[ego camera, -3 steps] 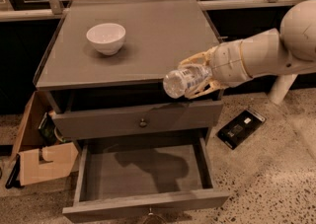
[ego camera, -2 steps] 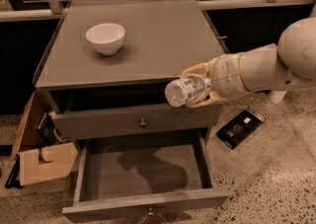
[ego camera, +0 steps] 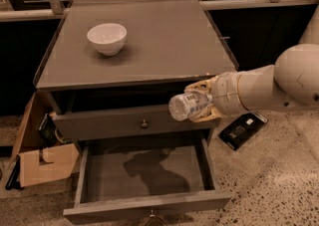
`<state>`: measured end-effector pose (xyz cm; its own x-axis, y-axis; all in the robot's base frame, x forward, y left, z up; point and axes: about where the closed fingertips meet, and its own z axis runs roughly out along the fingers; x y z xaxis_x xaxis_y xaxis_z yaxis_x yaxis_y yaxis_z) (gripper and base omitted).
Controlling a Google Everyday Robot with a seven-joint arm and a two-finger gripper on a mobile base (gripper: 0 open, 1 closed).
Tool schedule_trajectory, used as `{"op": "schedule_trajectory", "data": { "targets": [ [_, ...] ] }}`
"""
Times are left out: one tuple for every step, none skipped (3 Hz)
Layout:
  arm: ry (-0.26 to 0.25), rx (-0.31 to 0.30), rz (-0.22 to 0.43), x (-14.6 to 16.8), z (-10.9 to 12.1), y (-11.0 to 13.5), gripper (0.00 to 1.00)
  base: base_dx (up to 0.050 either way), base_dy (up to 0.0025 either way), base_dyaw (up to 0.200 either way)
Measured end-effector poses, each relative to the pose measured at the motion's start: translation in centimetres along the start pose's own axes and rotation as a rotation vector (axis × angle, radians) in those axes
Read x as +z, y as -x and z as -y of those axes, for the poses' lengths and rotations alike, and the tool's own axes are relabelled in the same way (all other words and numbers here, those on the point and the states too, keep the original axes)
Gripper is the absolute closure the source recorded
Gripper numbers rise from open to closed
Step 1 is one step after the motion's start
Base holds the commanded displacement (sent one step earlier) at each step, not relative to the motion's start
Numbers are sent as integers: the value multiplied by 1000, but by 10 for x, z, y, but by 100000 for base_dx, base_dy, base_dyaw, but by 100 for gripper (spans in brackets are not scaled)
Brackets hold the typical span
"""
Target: Place blue plastic bottle into middle drawer
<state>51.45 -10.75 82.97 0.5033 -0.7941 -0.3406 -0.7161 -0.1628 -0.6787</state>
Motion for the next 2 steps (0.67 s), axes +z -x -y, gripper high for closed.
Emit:
{"op": "schedule_trajectory", "data": {
  "targets": [
    [13,-9,-82,17,-8,-8,100,0,0,0],
    [13,-9,-82,17,-8,-8,100,0,0,0]
  ]
}}
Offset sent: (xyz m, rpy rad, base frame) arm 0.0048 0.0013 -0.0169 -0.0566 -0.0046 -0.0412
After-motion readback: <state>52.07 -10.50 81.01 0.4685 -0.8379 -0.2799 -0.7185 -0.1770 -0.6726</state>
